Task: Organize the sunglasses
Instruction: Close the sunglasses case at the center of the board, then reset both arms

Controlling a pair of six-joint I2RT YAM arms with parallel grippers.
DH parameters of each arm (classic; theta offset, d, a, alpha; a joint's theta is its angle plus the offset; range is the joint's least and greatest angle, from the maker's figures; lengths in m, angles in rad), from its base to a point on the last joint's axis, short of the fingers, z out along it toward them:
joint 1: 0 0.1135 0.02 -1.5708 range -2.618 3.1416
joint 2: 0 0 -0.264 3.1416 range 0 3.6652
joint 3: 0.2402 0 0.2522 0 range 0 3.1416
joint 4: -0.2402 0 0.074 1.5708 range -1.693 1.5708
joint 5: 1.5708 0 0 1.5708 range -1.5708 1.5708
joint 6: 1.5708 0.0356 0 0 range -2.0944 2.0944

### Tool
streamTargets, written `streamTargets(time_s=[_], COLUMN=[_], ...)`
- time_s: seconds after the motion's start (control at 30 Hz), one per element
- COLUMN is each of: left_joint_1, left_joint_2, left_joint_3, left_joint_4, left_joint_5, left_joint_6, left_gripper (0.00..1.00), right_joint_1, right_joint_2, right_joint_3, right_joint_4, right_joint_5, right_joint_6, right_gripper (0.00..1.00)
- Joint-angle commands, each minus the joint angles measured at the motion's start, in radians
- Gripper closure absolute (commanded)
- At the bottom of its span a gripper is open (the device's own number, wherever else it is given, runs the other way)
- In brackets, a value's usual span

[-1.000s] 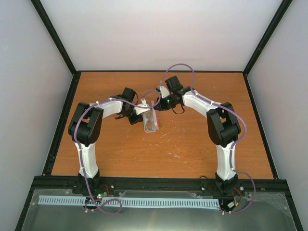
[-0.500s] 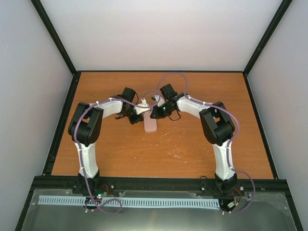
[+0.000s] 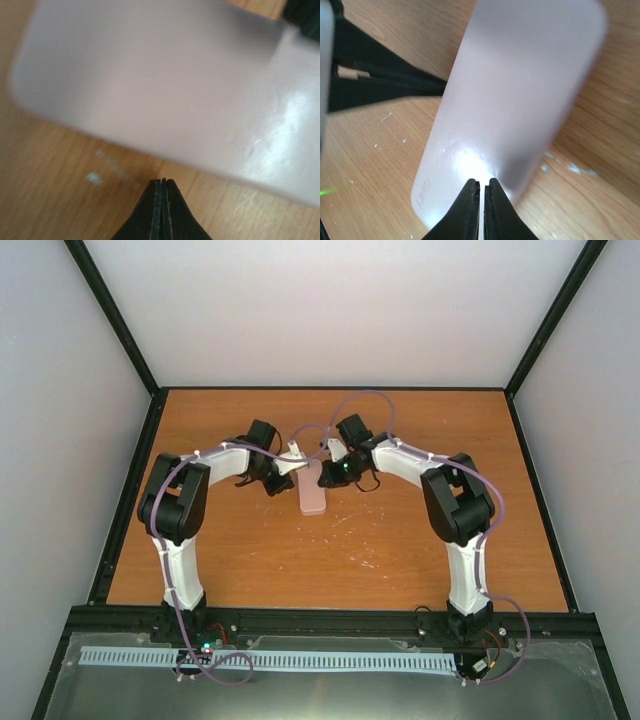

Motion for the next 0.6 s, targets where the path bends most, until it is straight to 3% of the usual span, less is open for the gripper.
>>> streamTargets(time_s=[0.0,0.1,0.2,0.27,0.33,0.37,0.4,0.57], left_joint_1=[0.084,0.143,0.185,0.202,0.216,0.223,0.231,0.276], left_joint_2=[-0.089,-0.151,-0.228,-0.289,-0.364,-0.408,-0.452,-0.652], left_joint_3=[0.014,0.022,0.027,0.019,-0.002,-0.016,-0.036,-0.185], left_joint_4=[0.004,-0.014,-0.024,-0.012,0.030,0.060,0.097,0.240], left_joint_5=[0.022,0.060,0.136,0.195,0.241,0.245,0.240,0.213], left_joint_6=[-0.030,-0.046,-0.077,-0.117,-0.188,-0.240,-0.296,-0.566], left_gripper=[0.99,0.89,0.63,0.02,0.00,0.00,0.00,0.00], right_joint_1=[-0.042,-0.071,-0.121,-0.162,-0.201,-0.216,-0.228,-0.267], right_joint_2=[-0.152,-0.234,-0.298,-0.329,-0.360,-0.382,-0.410,-0.533], right_joint_3=[-0.010,-0.020,-0.070,-0.116,-0.162,-0.195,-0.219,-0.327], right_joint_4=[-0.056,-0.077,-0.082,-0.091,-0.106,-0.111,-0.111,-0.111], right_joint_5=[0.073,0.104,0.136,0.141,0.145,0.164,0.190,0.383], right_joint_6=[0.003,0.008,0.039,0.057,0.067,0.070,0.076,0.121], right_gripper=[0.94,0.89,0.79,0.64,0.37,0.10,0.01,0.00])
